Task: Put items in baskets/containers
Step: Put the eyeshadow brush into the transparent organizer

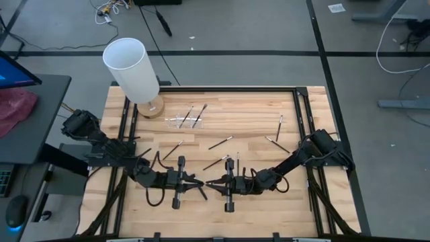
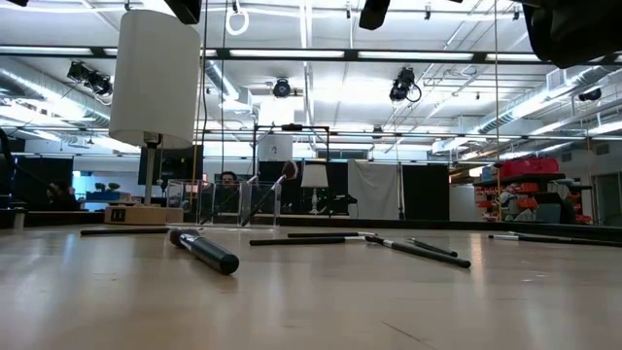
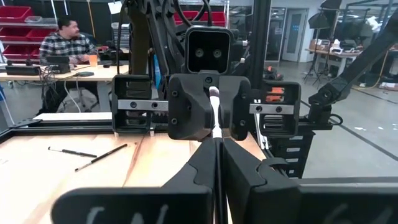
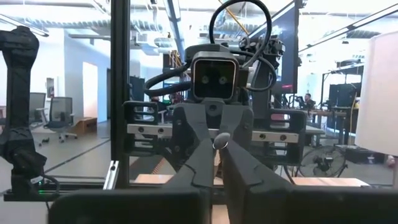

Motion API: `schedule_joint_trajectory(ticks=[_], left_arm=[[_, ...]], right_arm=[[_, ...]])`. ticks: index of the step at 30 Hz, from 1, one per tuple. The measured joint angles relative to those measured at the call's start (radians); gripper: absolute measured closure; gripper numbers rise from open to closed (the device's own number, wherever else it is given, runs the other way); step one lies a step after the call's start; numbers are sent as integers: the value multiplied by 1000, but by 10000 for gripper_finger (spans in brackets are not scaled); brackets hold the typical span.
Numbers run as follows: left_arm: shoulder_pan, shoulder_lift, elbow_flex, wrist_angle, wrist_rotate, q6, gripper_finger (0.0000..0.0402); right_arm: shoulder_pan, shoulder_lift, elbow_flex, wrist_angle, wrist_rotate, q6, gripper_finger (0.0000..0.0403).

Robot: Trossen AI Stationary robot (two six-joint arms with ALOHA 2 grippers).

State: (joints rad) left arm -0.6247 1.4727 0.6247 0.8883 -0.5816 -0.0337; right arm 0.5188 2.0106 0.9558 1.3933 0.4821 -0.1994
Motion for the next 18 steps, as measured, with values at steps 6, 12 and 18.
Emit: schedule_joint_trajectory(ticks=[6, 12, 18], left_arm=[[0, 0, 0, -10, -17, 0, 358], [0, 0, -1, -102, -75, 21, 291], [24, 0, -2, -221, -83, -33, 233]], right_arm=[[1, 0, 0, -11, 8, 15, 393], [24, -87, 0, -276, 117, 68, 398], [22, -205, 0, -599, 130, 225, 399]])
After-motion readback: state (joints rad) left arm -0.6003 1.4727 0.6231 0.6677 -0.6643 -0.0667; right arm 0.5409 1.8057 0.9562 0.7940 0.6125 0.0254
